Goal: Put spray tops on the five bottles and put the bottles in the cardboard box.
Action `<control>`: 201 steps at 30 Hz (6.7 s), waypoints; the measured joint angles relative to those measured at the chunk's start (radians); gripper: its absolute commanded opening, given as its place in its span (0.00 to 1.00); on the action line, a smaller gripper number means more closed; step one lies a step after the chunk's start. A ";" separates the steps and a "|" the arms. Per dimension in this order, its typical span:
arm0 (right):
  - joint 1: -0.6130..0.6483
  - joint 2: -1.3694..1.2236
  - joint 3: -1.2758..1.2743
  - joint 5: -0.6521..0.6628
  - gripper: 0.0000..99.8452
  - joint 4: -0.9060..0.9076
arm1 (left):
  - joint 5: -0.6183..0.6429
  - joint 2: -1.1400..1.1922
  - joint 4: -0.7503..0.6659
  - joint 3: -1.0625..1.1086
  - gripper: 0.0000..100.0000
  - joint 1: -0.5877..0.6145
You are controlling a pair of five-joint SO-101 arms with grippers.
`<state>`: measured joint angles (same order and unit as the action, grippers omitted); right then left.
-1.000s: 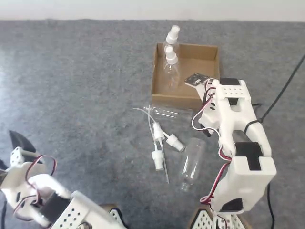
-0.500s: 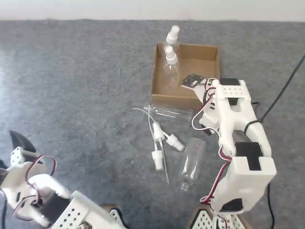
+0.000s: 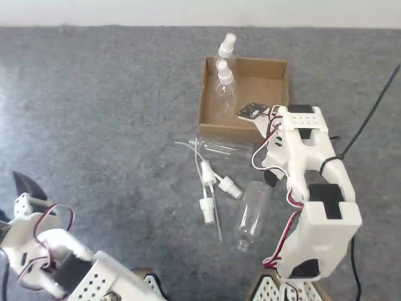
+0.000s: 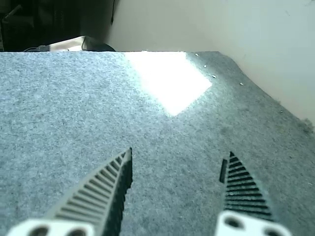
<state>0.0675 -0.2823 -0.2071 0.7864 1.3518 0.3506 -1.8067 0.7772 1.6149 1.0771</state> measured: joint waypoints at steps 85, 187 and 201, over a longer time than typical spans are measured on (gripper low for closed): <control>-0.091 1.683 -0.950 -0.996 0.06 -0.450 | -0.390 0.000 0.121 -0.038 0.27 -0.667; -0.473 1.689 -1.114 -0.815 0.06 -0.713 | -1.336 2.073 0.470 -1.382 0.19 -1.674; -0.473 1.689 -1.114 -0.815 0.06 -0.713 | -1.336 2.216 0.497 -1.475 0.08 -1.672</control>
<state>-0.4051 1.4070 -1.3211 -0.0284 0.6383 -0.9858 0.4089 1.2743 0.1404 -0.5953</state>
